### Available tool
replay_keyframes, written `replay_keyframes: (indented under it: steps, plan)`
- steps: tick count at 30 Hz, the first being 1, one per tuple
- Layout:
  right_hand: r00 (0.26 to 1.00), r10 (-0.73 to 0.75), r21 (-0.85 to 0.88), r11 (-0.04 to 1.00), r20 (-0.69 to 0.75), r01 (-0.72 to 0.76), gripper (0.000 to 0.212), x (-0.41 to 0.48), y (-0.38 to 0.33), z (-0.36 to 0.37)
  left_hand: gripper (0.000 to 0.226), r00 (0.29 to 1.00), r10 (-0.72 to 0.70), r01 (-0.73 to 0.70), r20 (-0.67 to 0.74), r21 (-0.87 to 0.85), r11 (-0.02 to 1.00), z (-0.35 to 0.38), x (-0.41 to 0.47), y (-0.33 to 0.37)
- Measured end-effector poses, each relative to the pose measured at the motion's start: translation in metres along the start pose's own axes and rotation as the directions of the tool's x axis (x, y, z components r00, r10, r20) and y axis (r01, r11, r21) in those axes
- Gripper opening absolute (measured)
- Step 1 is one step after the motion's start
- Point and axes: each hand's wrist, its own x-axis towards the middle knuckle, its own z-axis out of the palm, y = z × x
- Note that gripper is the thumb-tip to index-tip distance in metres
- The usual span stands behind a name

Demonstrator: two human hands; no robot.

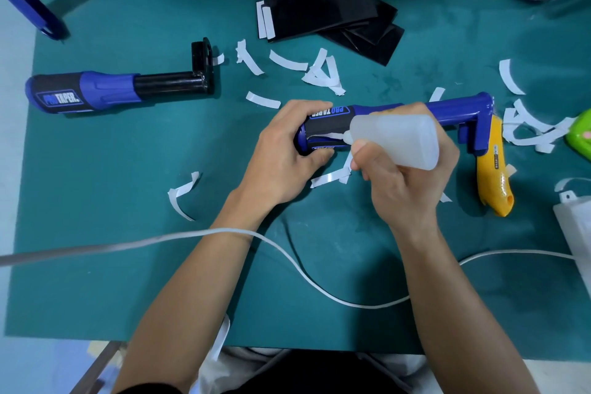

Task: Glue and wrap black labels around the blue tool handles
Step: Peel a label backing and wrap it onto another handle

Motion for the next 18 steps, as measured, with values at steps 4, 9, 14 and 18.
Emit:
replay_keyframes:
  steps: [4, 9, 14, 18]
  plan:
    - [1.0, 0.009, 0.009, 1.0, -0.002, -0.009, 0.011, 0.0003, 0.0001, -0.0007, 0.059, 1.0, 0.001, -0.001, 0.002, 0.005, 1.0, -0.0001, 0.0, 0.0007]
    - [1.0, -0.005, 0.0, 1.0, -0.001, 0.005, 0.01, -0.0012, 0.0006, -0.0018, 0.06, 1.0, 0.0, 0.0, 0.003, 0.007, 1.0, 0.0002, -0.0005, -0.0005]
    - [1.0, -0.012, -0.022, 1.0, 0.0, 0.012, 0.012, 0.0, 0.0008, -0.002, 0.06, 1.0, 0.002, -0.002, 0.003, 0.011, 1.0, -0.0002, 0.0003, -0.0001]
    - [1.0, 0.002, -0.007, 1.0, -0.008, -0.002, 0.014, 0.0002, 0.0, -0.0034, 0.06, 1.0, 0.002, -0.002, 0.0, 0.01, 1.0, 0.0002, 0.0004, 0.0002]
